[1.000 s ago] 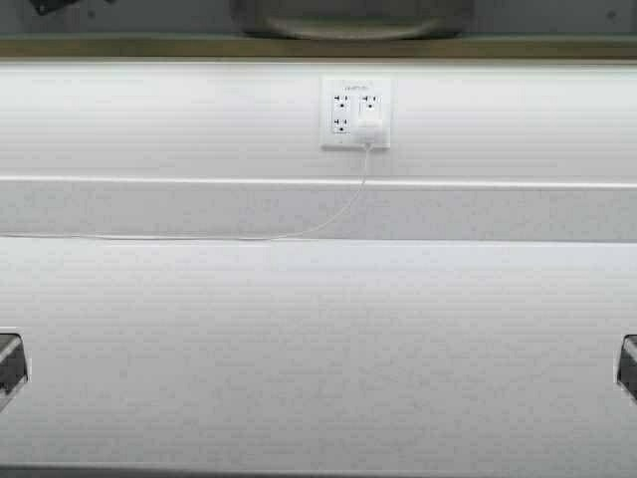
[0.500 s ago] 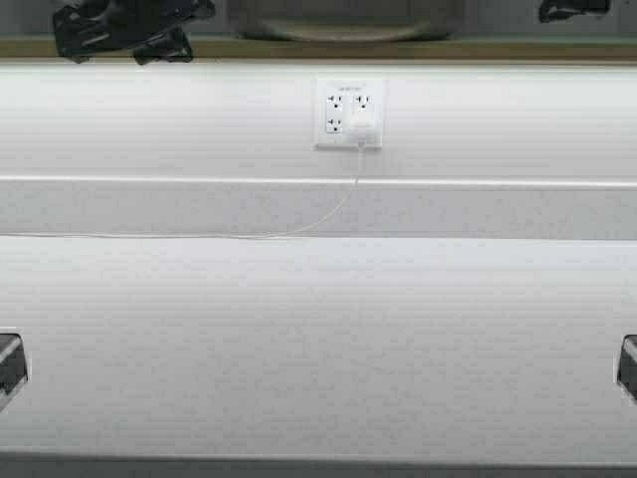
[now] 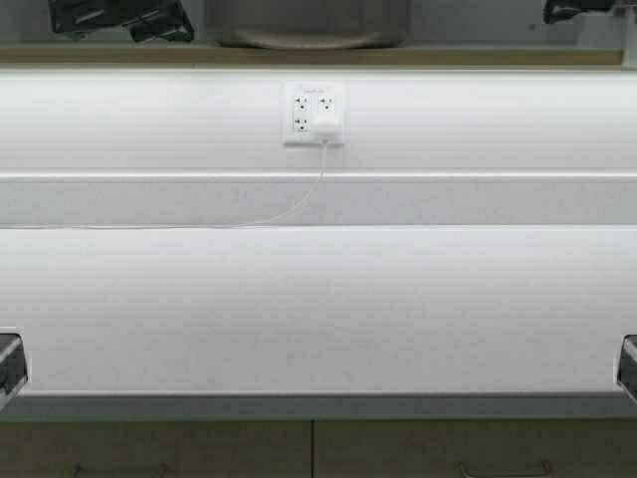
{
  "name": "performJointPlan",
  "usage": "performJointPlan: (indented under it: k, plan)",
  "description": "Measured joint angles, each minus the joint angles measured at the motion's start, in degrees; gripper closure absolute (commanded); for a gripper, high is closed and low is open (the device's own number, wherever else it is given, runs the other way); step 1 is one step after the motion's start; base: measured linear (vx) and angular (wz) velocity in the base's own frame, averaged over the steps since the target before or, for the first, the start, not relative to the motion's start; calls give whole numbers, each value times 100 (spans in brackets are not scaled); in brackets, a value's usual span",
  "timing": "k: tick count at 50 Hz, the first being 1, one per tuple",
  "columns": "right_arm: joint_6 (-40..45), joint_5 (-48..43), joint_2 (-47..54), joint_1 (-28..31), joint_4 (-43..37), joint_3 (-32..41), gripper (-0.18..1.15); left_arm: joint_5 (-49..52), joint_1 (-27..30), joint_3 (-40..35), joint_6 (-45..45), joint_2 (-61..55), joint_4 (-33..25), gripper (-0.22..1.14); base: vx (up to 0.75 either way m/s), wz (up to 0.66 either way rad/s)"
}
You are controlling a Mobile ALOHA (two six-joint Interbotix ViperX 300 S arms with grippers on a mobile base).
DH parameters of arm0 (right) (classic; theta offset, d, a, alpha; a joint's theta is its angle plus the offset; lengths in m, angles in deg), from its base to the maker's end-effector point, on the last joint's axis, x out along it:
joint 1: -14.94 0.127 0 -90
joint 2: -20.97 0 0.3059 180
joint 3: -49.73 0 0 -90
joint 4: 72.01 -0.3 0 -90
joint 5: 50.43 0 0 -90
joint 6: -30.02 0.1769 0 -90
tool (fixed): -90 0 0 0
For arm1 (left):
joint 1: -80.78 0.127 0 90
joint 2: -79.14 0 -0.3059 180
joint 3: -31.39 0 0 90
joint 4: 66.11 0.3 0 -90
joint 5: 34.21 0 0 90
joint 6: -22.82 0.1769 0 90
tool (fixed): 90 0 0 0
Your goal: Open the cabinet, put the pot inside, then close it
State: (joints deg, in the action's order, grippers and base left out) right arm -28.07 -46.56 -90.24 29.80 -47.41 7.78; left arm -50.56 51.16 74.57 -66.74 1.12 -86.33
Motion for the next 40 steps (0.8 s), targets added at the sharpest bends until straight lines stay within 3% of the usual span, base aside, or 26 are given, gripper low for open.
performJointPlan:
  k: [18, 28, 40]
  plan:
    - [-79, 0, 53, 0, 9, -26, 91, 211, 0, 26, 492, -9, 0, 89, -28, -6]
    - [-79, -26, 185, 9, 9, 9, 91, 316, 580, 88, 703, -62, 9, 89, -26, 4]
    - [-114, -18, 255, 0, 9, 70, 91, 343, 844, 141, 976, -44, 9, 89, -27, -1]
